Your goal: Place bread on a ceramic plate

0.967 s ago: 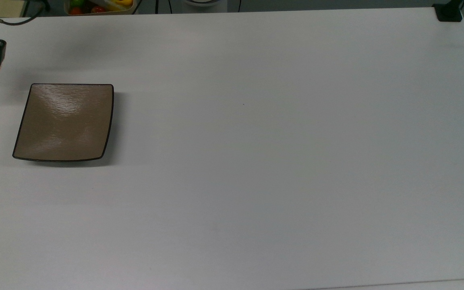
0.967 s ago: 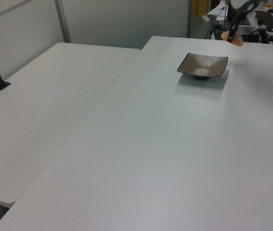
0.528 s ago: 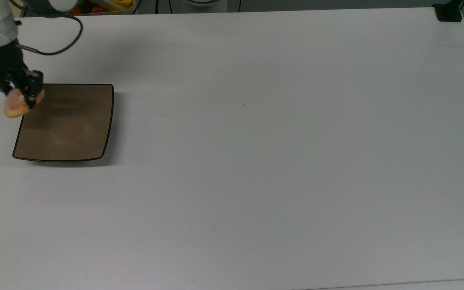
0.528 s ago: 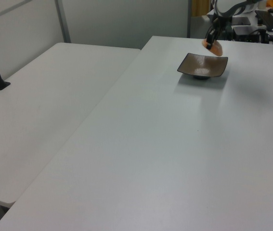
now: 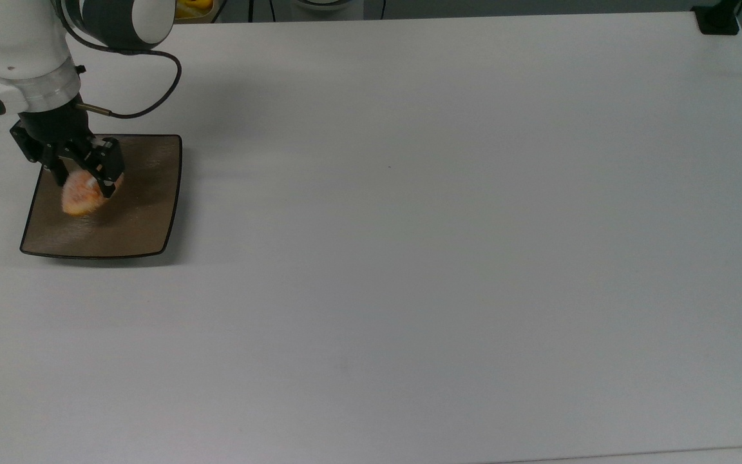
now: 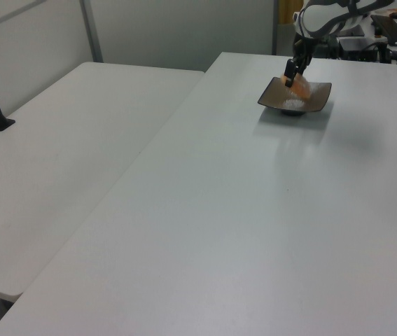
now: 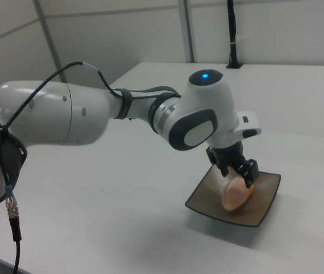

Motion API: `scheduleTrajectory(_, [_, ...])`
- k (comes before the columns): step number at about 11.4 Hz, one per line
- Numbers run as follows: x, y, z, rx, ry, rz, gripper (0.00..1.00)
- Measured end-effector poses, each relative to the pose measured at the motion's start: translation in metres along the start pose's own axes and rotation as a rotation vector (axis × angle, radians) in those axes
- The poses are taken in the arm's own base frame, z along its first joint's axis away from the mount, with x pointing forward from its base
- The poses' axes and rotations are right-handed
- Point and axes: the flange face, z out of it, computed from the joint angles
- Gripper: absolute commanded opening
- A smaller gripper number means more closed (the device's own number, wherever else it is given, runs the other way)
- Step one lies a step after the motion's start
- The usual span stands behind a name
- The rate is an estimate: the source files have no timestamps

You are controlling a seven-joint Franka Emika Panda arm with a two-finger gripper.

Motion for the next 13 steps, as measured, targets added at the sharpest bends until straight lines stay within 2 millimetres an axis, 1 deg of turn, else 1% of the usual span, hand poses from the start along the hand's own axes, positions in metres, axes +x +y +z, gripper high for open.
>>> scheduleTrajectory(3, [-0.001, -0.001, 0.006, -0.002, -0.009, -0.003, 1.00])
scheduleTrajectory(5, [-0.001, -0.001, 0.005, -0.002, -0.008, -0.004, 1.00])
scheduleTrajectory(7, [0.002, -0.001, 0.000, -0.003, 0.002, 0.014, 1.00])
scheduleTrajectory(9, [0.004, -0.004, -0.016, 0.006, 0.002, 0.030, 1.00])
scheduleTrajectory(10, [0.003, -0.007, -0.029, 0.019, -0.013, 0.029, 1.00])
scheduleTrajectory(11, [0.002, -0.011, -0.045, 0.034, -0.032, 0.025, 1.00])
scheduleTrajectory(13, [-0.005, -0.019, -0.085, 0.056, -0.085, 0.003, 1.00])
